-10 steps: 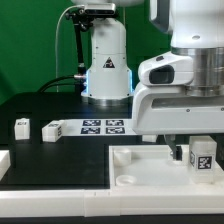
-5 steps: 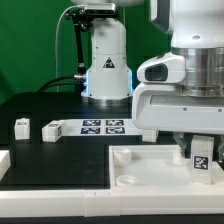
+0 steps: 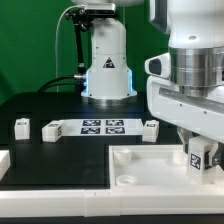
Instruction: Assemble one leg
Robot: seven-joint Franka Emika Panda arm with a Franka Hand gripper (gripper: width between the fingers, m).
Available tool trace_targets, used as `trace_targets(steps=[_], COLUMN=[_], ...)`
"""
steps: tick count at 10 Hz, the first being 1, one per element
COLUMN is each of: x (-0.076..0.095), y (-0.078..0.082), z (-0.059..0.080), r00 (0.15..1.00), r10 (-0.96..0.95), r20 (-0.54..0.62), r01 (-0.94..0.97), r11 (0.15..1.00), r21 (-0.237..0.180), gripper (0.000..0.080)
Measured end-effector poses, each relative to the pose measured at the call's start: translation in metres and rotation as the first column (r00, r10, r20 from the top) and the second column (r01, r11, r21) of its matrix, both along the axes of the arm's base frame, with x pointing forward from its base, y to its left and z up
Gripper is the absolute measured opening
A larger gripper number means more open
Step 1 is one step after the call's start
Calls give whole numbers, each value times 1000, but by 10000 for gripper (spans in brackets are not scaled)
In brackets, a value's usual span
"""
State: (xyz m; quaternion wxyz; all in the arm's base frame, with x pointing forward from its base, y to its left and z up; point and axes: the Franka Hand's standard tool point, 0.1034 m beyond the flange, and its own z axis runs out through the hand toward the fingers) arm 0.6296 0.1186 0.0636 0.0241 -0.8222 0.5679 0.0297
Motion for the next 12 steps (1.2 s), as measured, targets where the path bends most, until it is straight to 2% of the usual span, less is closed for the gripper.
trace_targets(steps=[3,4,6,7,8,9,10,12], x=[1,1,1,1,1,0,-1,-1], y=[0,0,0,1,0,2,5,8], z=[0,0,0,0,0,0,-1,-1], r00=[951,943,965,966,985,999,1000,963], r10=[-307,-332,-263,-260,-170,-33,27,267], r20=[-22,-24,-19,-19,-12,-3,-1,19], r01=[307,332,263,259,170,33,-27,-267], r11=[952,943,965,966,985,999,1000,964], r21=[-10,-11,-8,-7,-8,-3,-1,1], gripper=[290,290,290,379,527,611,638,647])
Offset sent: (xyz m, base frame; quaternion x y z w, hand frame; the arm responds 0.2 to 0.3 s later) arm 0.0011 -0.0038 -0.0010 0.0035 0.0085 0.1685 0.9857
